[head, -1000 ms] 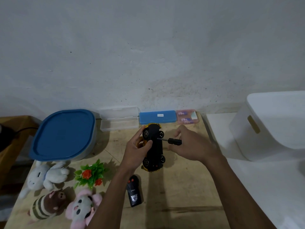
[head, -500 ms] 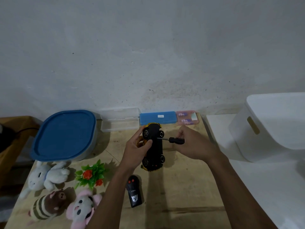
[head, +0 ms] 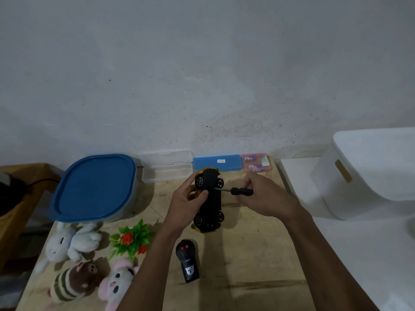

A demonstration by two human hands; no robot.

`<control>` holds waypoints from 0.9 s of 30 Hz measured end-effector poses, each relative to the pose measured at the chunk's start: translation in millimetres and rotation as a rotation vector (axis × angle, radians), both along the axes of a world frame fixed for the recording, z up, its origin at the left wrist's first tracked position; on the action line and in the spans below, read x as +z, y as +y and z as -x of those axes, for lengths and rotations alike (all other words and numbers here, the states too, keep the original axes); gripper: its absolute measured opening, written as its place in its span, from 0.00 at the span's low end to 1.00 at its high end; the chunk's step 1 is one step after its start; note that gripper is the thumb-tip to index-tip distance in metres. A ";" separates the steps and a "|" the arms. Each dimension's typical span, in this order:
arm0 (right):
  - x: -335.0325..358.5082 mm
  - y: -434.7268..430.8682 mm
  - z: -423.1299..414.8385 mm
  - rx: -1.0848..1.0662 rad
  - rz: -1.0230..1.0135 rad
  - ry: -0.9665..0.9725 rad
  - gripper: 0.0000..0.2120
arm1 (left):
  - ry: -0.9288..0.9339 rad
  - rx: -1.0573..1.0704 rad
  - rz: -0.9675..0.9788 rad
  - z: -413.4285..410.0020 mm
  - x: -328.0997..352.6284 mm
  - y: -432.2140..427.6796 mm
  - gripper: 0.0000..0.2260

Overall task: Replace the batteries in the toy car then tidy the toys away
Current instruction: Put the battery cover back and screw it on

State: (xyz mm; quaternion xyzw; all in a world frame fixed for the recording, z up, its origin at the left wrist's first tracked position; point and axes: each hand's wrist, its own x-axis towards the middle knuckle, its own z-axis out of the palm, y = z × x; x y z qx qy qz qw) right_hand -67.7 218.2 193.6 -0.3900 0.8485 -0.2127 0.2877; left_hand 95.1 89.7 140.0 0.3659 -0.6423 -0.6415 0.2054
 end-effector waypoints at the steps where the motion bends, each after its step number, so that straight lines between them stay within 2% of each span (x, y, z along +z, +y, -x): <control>1: 2.3 -0.9 -2.0 -0.020 0.024 0.010 0.08 | 0.001 -0.003 0.004 -2.2 1.3 -1.5 0.27; 3: 8.0 -2.2 -6.5 -0.045 0.056 0.025 0.09 | 0.007 -0.006 0.010 -6.8 3.5 -4.3 0.27; 6: 17.1 -3.2 -17.2 -0.004 0.003 0.077 0.15 | 0.010 -0.036 0.006 -12.8 10.6 -6.6 0.27; 11: 22.5 -1.2 -30.8 0.001 -0.018 0.001 0.10 | 0.059 -0.029 -0.001 -18.0 19.3 -9.7 0.25; 14: 30.1 -1.2 -36.1 -0.057 0.049 0.083 0.09 | 0.077 -0.042 -0.015 -21.1 22.2 -10.5 0.26; 17: 36.5 -3.5 -39.7 -0.069 0.015 0.128 0.16 | 0.084 -0.066 -0.017 -23.5 22.7 -11.3 0.26; 19: 37.6 -4.6 -44.0 -0.060 -0.038 0.087 0.19 | 0.087 -0.087 -0.018 -25.0 22.0 -12.3 0.26; 21: 36.6 -4.5 -47.5 -0.065 -0.048 0.025 0.13 | 0.092 -0.098 -0.024 -25.7 20.1 -13.7 0.26; 23: 38.8 -1.9 -50.0 -0.059 -0.049 0.016 0.12 | 0.095 -0.105 -0.024 -26.6 19.8 -13.2 0.26; 27: 41.3 3.4 -48.4 -0.086 0.017 0.159 0.09 | 0.106 -0.117 -0.030 -27.0 18.1 -10.1 0.26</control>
